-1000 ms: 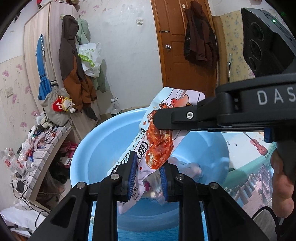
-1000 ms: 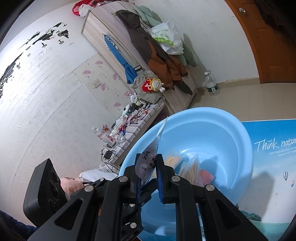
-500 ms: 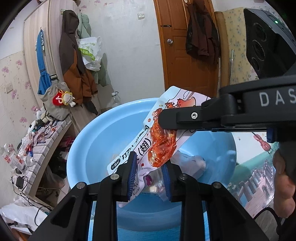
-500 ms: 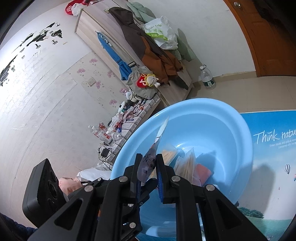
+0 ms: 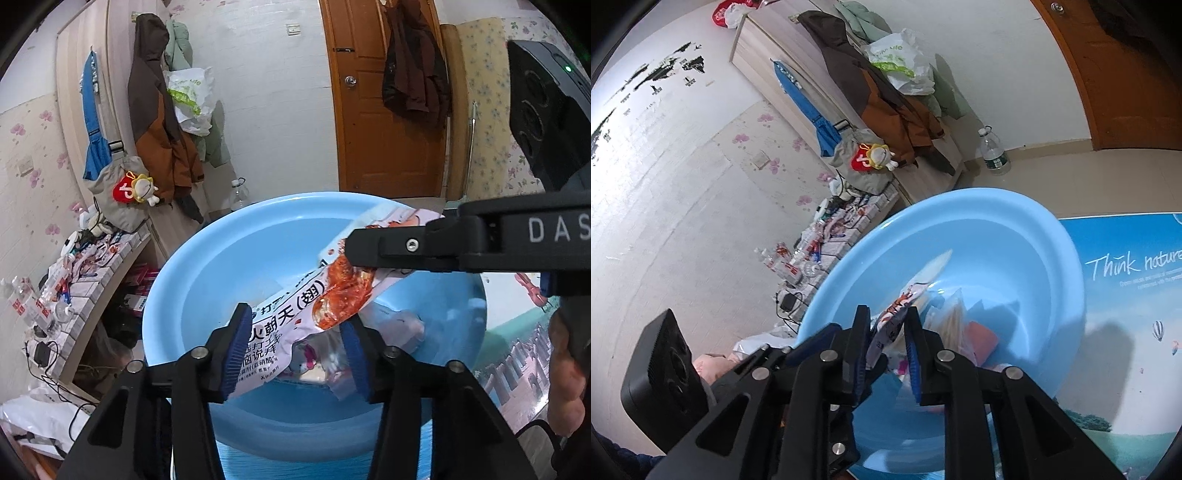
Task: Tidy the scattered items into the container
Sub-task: 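Lower the snack packet into the basin and open the left gripper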
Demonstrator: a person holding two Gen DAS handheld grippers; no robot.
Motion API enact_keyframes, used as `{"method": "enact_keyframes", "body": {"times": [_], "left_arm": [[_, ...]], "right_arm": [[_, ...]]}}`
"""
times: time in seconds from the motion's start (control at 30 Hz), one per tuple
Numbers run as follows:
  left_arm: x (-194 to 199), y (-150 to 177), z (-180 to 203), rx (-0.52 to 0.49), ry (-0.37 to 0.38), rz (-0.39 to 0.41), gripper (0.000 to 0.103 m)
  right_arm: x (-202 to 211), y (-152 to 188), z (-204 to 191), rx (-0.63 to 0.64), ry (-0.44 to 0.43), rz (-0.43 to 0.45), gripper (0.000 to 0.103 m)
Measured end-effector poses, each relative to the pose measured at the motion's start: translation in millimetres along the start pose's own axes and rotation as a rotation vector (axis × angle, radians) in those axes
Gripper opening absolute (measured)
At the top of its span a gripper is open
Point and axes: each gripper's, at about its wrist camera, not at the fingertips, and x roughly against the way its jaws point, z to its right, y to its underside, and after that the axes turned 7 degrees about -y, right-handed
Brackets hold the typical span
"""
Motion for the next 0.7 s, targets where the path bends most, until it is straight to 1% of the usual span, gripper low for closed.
{"method": "enact_keyframes", "body": {"times": [0.07, 0.13, 0.17, 0.2, 0.4, 0.43, 0.5, 0.57, 0.7], "left_arm": [[0.0, 0.3, -0.8, 0.004, -0.001, -0.001, 0.05], [0.3, 0.4, -0.5, 0.007, -0.004, -0.002, 0.054], [0.7, 0.5, -0.7, 0.007, -0.01, -0.002, 0.062], [1.7, 1.1, 0.0, 0.003, -0.022, 0.004, 0.067], [0.7, -0.5, -4.6, 0.006, -0.048, 0.014, 0.068], [0.7, -0.9, -6.5, 0.01, -0.055, 0.015, 0.068], [1.5, -0.4, -8.5, 0.014, -0.065, 0.017, 0.068], [2.5, 0.3, -8.9, 0.017, -0.072, 0.015, 0.068], [4.6, 0.5, -10.6, 0.021, -0.076, 0.017, 0.068]], "right_arm": [[0.0, -0.3, -0.5, 0.005, 0.011, -0.004, 0.02], [-0.9, 0.1, 0.1, 0.005, 0.024, -0.009, 0.023], [-1.4, 0.3, 0.5, 0.001, 0.029, -0.011, 0.024], [-2.2, 1.2, 2.2, -0.006, 0.037, -0.015, 0.024], [-5.5, 1.1, 0.1, 0.001, 0.061, -0.019, 0.025], [-5.5, 1.3, -1.0, 0.007, 0.074, -0.019, 0.025], [-7.0, 1.3, -6.3, 0.04, 0.121, -0.018, 0.032], [-9.3, 1.9, -10.8, 0.076, 0.166, -0.022, 0.032], [-9.9, 3.6, -11.7, 0.081, 0.166, -0.025, 0.032]]}}
